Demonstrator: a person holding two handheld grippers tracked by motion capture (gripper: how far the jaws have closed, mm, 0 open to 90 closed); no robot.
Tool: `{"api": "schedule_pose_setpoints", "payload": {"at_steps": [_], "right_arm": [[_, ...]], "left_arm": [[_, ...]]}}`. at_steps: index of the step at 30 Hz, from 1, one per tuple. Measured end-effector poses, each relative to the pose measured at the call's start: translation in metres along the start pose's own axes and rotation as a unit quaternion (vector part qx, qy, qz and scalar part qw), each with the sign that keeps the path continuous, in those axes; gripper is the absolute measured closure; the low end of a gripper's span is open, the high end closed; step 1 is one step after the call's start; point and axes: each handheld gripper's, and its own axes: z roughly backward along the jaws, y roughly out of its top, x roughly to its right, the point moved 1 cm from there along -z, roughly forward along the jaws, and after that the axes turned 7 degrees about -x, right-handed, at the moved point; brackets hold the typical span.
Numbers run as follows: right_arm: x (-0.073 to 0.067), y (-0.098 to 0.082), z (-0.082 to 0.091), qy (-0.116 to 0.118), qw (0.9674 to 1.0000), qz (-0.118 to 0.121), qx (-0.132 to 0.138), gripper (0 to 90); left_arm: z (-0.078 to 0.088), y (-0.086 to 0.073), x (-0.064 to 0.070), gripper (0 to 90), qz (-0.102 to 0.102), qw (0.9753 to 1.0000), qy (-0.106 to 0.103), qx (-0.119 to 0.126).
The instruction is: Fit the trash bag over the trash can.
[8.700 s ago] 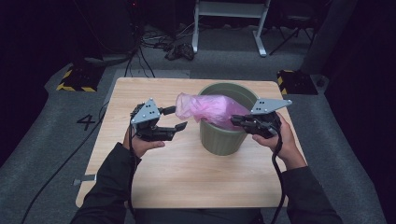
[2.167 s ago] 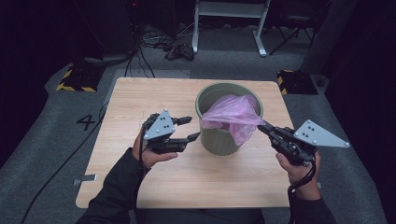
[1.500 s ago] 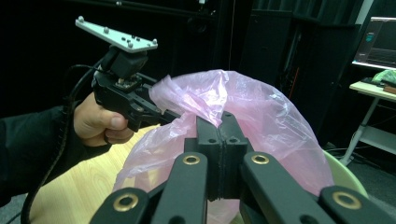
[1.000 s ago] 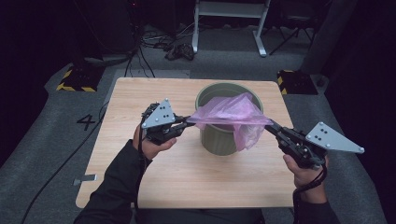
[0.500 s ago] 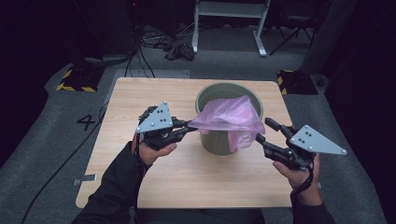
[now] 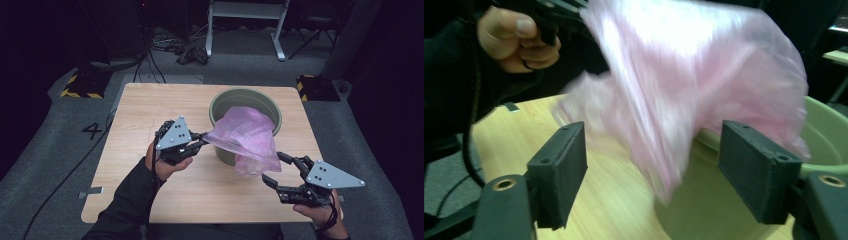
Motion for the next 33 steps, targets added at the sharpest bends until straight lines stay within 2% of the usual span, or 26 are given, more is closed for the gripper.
{"api": "schedule_pose_setpoints", "payload": {"at_steps": [2,4,6,8,10,12,14,15,16,17,18,19,20,21,22,23,24,25,26,27,28,29,30,31,32,33], "right_arm": [[0.000,0.001,0.001,-0.001,1.0000,-0.003,0.004,26.6],[0.003,0.003,0.002,-0.017,0.9997,-0.012,0.008,29.5],[0.004,0.004,0.000,-0.046,0.9989,-0.004,0.003,49.7],[0.006,0.003,-0.003,-0.054,0.9985,-0.002,-0.006,70.0],[0.010,0.002,-0.007,-0.058,0.9982,-0.006,-0.012,81.5],[0.014,-0.001,-0.010,-0.053,0.9984,-0.016,-0.013,87.2],[0.016,-0.004,-0.011,-0.047,0.9986,-0.020,-0.013,89.0],[0.016,-0.004,-0.012,-0.048,0.9985,-0.023,-0.012,89.2],[0.016,-0.005,-0.012,-0.047,0.9985,-0.026,-0.011,89.3],[0.016,-0.005,-0.012,-0.041,0.9987,-0.028,-0.010,89.4],[0.016,-0.006,-0.012,-0.039,0.9988,-0.028,-0.009,89.4],[0.016,-0.006,-0.012,-0.038,0.9989,-0.028,-0.009,89.4],[0.016,-0.006,-0.012,-0.038,0.9989,-0.028,-0.009,89.4],[0.016,-0.005,-0.013,-0.030,0.9991,-0.028,-0.007,89.4],[0.016,-0.005,-0.013,-0.030,0.9991,-0.028,-0.007,89.4],[0.015,-0.005,-0.013,-0.027,0.9992,-0.028,-0.007,89.4],[0.015,-0.004,-0.013,-0.022,0.9993,-0.030,-0.004,89.4],[0.014,-0.004,-0.013,-0.021,0.9993,-0.029,-0.005,89.4],[0.014,-0.003,-0.013,-0.021,0.9994,-0.027,-0.005,89.4],[0.013,-0.002,-0.013,-0.021,0.9994,-0.025,-0.006,89.4],[0.013,-0.002,-0.013,-0.021,0.9994,-0.025,-0.006,89.4],[0.013,-0.001,-0.013,-0.021,0.9995,-0.023,-0.006,89.3],[0.013,0.000,-0.012,-0.019,0.9996,-0.023,-0.003,89.4],[0.013,0.001,-0.012,-0.017,0.9996,-0.021,-0.002,89.3],[0.013,0.001,-0.012,-0.019,0.9996,-0.020,-0.003,89.4],[0.013,0.001,-0.012,-0.019,0.9996,-0.020,-0.003,89.4]], "left_arm": [[-0.002,-0.001,0.003,84.1,-0.008,1.0000,0.001,-0.001],[-0.004,-0.003,0.006,77.0,-0.012,0.9999,0.005,0.000],[-0.005,-0.004,0.009,57.4,-0.010,0.9999,0.010,0.000],[-0.005,-0.006,0.014,42.7,-0.008,0.9999,0.012,0.007],[-0.004,-0.010,0.017,32.9,-0.002,0.9999,0.012,0.009],[-0.001,-0.014,0.020,30.0,0.006,0.9998,0.011,0.015],[0.004,-0.020,0.027,31.0,0.008,0.9995,0.004,0.031],[0.004,-0.020,0.027,35.1,0.008,0.9995,0.004,0.031],[0.008,-0.025,0.036,40.1,0.000,0.9993,-0.006,0.038],[0.008,-0.025,0.036,42.1,0.000,0.9993,-0.006,0.038],[0.008,-0.032,0.046,44.5,0.000,0.9981,-0.044,0.042],[0.005,-0.033,0.051,49.4,-0.008,0.9972,-0.068,0.032],[0.005,-0.033,0.051,50.2,-0.008,0.9972,-0.068,0.032],[-0.004,-0.034,0.060,50.4,-0.032,0.9975,-0.063,0.005],[-0.004,-0.034,0.060,52.6,-0.032,0.9975,-0.063,0.005],[-0.009,-0.034,0.062,52.6,-0.036,0.9966,-0.074,0.002],[-0.015,-0.035,0.064,56.0,-0.033,0.9943,-0.102,0.003],[-0.023,-0.034,0.069,56.5,-0.041,0.9937,-0.104,-0.006],[-0.023,-0.034,0.069,56.5,-0.041,0.9937,-0.104,-0.006],[-0.028,-0.034,0.072,57.1,-0.049,0.9927,-0.109,-0.017],[-0.028,-0.034,0.072,60.7,-0.049,0.9927,-0.109,-0.017],[-0.031,-0.034,0.072,60.7,-0.058,0.9903,-0.125,-0.019],[-0.035,-0.032,0.073,61.6,-0.058,0.9916,-0.114,-0.019],[-0.035,-0.032,0.073,60.4,-0.058,0.9916,-0.114,-0.019],[-0.042,-0.026,0.069,56.1,-0.047,0.9956,-0.081,-0.010],[-0.042,-0.026,0.069,52.1,-0.047,0.9956,-0.081,-0.010]]}}
